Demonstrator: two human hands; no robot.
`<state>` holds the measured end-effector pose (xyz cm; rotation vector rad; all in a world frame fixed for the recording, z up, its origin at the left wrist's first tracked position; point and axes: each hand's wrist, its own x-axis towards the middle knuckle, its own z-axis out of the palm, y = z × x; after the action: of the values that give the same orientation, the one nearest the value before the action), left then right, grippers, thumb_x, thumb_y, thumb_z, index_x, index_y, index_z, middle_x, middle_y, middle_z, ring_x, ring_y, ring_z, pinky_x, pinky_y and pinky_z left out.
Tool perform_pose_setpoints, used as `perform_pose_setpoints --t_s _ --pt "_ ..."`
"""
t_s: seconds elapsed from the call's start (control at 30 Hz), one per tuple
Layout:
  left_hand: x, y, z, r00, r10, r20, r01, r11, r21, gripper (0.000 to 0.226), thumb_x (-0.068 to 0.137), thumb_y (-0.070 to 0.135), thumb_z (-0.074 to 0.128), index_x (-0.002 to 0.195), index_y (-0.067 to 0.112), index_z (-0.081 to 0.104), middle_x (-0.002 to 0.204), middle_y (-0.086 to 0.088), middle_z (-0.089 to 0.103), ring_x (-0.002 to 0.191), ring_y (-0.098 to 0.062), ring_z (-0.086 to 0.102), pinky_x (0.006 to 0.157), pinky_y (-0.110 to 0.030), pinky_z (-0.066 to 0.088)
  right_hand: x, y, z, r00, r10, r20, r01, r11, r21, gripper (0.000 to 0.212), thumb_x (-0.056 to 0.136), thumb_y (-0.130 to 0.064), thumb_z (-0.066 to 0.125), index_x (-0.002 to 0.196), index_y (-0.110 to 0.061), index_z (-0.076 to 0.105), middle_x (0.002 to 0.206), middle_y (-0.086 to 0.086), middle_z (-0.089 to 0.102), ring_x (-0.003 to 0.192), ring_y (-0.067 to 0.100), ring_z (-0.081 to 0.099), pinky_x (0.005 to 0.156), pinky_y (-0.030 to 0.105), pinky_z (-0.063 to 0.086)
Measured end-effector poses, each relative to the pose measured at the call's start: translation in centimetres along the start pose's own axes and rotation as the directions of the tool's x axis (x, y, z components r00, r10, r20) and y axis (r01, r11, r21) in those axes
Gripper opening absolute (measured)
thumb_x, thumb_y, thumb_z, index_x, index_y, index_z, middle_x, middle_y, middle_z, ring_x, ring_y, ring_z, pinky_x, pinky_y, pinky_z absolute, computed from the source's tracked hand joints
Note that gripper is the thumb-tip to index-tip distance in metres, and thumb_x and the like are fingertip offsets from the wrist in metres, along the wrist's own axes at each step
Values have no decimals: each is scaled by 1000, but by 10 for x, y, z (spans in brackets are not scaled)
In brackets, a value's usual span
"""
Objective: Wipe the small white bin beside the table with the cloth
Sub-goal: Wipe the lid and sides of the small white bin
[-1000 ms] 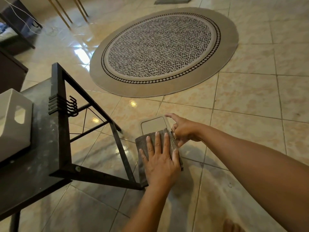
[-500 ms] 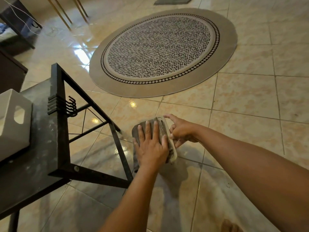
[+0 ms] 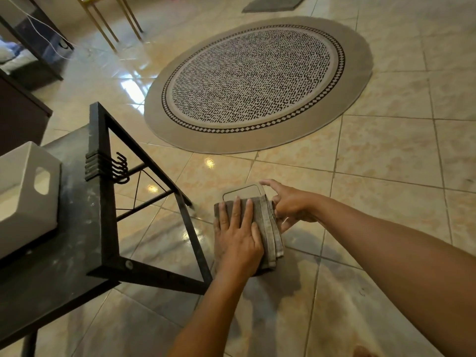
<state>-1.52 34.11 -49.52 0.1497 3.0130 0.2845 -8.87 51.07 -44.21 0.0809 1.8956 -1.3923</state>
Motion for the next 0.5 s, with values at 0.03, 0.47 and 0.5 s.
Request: perform_pose_setpoints --t_s 0.03,0.47,0.5 --pt "11 2 -2 1000 10 -7 -10 1000 14 60 101 45 8 156 33 -12 161 4 -27 144 -21 -36 119 -44 -19 0 0 0 1000 -2 6 2 1000 4 104 83 15 58 153 -47 13 106 18 65 92 38 73 80 58 59" --pt "32 12 -17 1000 4 11 -4 1000 -4 58 103 48 16 154 43 -11 163 7 -22 147 -19 -29 121 -47 -13 2 2 3 1000 -30 11 30 1000 -7 95 85 8 59 153 -41 15 118 21 62 92 38 73 70 47 63" --pt "37 10 -21 999 -34 19 34 999 -31 58 103 49 17 154 45 -10 163 8 -22 147 -18 -29 120 -49 -14 2 2 4 1000 -29 7 29 1000 -2 95 85 8 59 153 -41 15 117 25 63 95 42 72 74 52 62"
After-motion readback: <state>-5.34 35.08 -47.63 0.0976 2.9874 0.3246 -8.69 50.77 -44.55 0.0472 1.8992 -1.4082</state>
